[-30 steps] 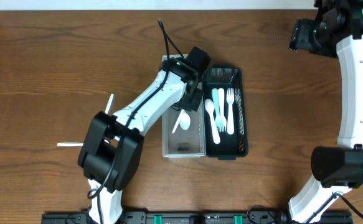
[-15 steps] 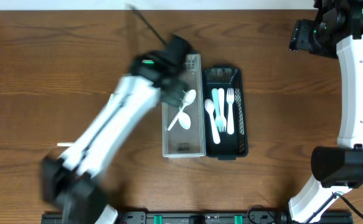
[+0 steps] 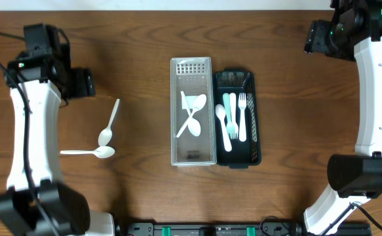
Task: Pack container
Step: 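Move the left gripper back and grasp a white spoon by its handle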
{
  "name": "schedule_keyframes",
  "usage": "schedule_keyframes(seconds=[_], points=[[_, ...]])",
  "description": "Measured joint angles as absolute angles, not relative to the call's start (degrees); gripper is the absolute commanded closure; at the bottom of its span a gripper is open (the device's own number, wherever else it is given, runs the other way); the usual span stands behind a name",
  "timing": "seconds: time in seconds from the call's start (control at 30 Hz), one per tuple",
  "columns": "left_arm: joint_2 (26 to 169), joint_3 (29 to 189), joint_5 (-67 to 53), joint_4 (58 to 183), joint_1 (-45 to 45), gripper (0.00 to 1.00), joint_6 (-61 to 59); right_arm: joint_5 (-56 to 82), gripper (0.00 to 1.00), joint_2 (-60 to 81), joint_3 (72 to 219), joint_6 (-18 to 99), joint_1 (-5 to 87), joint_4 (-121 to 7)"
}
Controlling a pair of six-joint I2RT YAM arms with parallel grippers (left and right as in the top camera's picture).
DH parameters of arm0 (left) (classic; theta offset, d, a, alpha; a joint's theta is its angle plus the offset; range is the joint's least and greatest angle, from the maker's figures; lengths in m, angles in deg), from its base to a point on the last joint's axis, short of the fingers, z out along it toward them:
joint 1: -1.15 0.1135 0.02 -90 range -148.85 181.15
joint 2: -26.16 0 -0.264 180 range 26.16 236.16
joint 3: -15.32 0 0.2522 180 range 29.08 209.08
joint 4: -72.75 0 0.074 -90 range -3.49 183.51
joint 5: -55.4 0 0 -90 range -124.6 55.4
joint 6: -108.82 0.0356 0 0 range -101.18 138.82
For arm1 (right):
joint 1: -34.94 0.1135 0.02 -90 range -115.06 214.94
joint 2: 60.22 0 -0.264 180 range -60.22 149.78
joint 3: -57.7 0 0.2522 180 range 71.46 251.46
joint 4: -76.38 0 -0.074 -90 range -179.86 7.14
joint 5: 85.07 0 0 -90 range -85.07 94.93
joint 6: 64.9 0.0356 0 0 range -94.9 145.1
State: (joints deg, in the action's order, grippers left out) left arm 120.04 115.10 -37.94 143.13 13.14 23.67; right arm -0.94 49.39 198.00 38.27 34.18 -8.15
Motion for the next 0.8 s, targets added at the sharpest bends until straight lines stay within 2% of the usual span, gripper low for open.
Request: schedule_keyframes(seconds=[0.23,0.8], points=[[129.9,108.0,-35.9,137.8,13.1,0.12,27.5,-0.9,0.27,49.4,198.0,38.3,34.2,-8.8],[142.1,107.7,-33.8,137.2,11.1,0.13,41.1,-0.9,0.27,49.4,198.0,38.3,34.2,-9.6]])
